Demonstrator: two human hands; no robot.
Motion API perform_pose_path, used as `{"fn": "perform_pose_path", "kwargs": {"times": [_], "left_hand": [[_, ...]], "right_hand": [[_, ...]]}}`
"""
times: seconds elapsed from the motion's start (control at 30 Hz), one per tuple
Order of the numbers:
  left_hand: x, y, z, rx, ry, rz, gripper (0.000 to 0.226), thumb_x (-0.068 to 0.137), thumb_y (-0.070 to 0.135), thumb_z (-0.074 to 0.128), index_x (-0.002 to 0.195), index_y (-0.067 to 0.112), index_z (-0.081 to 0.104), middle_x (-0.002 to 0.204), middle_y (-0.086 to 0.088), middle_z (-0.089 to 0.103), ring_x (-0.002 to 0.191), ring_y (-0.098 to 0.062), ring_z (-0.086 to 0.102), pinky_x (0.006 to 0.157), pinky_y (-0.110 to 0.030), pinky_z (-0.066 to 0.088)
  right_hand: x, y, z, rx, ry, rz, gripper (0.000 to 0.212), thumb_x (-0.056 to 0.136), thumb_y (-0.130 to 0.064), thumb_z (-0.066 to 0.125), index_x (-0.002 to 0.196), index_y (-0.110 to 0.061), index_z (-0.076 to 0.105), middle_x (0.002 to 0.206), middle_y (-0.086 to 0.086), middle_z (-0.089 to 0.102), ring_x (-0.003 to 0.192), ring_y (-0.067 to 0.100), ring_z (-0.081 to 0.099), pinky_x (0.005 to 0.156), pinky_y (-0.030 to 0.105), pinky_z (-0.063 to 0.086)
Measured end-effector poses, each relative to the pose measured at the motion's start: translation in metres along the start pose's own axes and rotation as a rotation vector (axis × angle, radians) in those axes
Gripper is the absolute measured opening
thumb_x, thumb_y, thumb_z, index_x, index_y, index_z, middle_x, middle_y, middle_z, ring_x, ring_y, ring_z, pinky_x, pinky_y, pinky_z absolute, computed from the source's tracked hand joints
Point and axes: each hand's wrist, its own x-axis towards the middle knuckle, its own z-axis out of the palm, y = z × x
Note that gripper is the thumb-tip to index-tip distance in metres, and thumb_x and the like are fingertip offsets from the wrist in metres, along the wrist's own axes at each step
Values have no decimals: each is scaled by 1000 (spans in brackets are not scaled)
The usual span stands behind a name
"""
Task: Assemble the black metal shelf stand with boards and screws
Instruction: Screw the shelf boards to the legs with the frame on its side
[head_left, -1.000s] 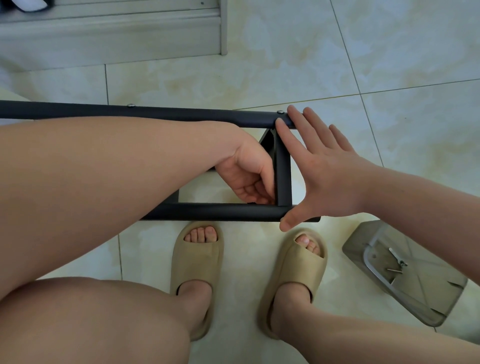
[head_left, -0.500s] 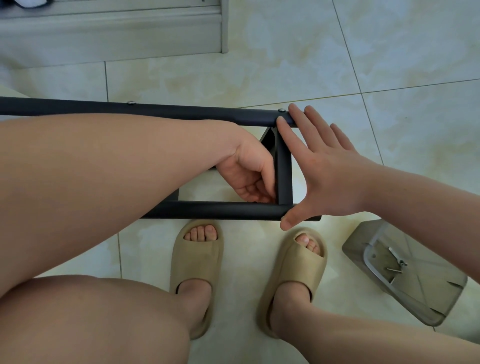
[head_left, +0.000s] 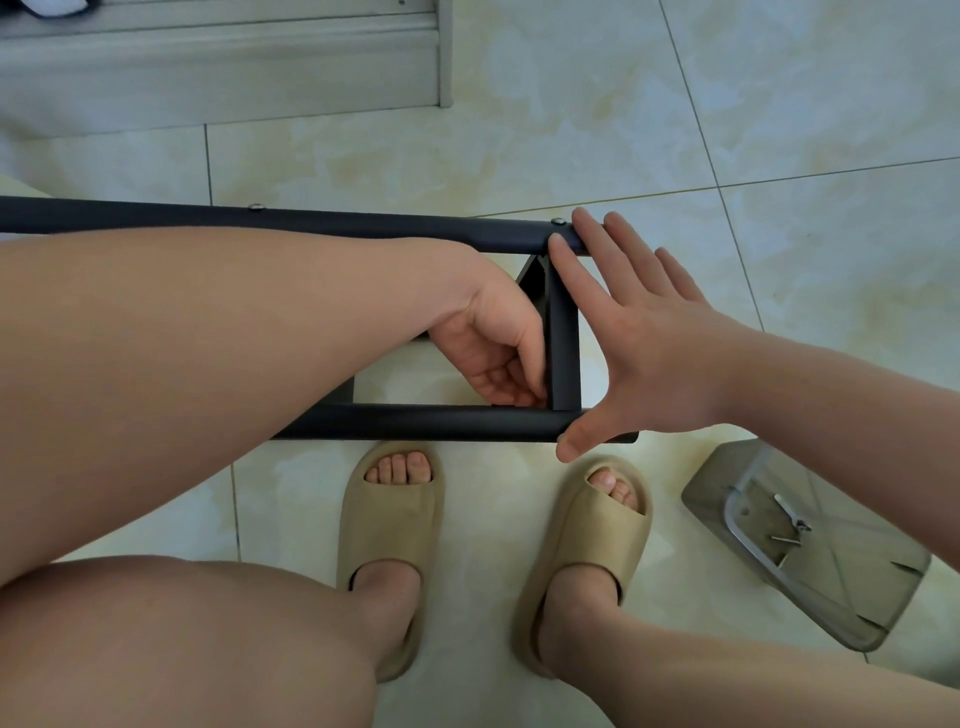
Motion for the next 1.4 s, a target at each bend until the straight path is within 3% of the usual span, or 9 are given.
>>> {"fn": "perform_pose_path", "kwargs": {"times": [0.13,0.23,0.37,0.6,0.77,1.0,1.2,1.4], "left_hand": [[-3,-2,-2,66,-12,-1,14,96,11,55,100,15,68,94,1,70,85,-12,65,86,-27,48],[-2,-2,-4,98,23,-28,10,96,19,59,97,17,69,86,3,69,79,-11,62,79,-25,48],[4,-2,-1,71,14,-44,10,96,12,58,93,13,67,79,1,66,71,-9,60,74,-22,47],[1,-3,-1,-16,-11,-2,17,94,-1,54,93,9,67,88,-4,67,78,-13,64,80,-24,50],[-2,-3,-2,39,-26,-24,12,96,14,57,95,15,69,88,1,69,78,-10,64,78,-23,49],[3,-1,2,-8,3,-10,15,93,3,58,87,10,70,81,-4,69,72,-12,66,77,-24,52],[2,-3,3,-55,-9,12,19,91,-2,57,84,6,72,85,-8,70,78,-17,67,86,-30,52],[-1,-5,1,-19,-14,-17,13,95,9,57,97,11,69,91,-4,70,83,-15,65,85,-28,52]], "right_hand": [[0,0,0,2,-1,-1,161,38,-99,56,149,-29,-36,157,-5,-43,147,20,-37,120,45,-12],[0,0,0,3,-6,2,161,38,-99,56,149,-29,-36,156,-5,-43,147,20,-37,120,46,-12],[0,0,0,5,-7,2,161,37,-99,54,149,-29,-36,156,-5,-44,146,19,-38,120,46,-12],[0,0,0,7,-6,1,160,37,-99,55,150,-29,-35,157,-5,-43,145,19,-39,117,43,-15],[0,-1,-1,8,-8,6,161,37,-99,55,150,-28,-35,157,-5,-43,146,19,-38,120,46,-13],[0,-1,-1,1,-9,6,161,37,-99,55,150,-28,-35,156,-5,-43,144,17,-40,120,47,-12],[0,-1,-1,-1,-10,7,162,38,-99,57,150,-27,-35,157,-4,-43,146,21,-38,120,47,-12],[0,-1,0,3,-10,6,161,37,-99,56,149,-29,-37,156,-5,-44,146,20,-38,120,46,-12]]}}
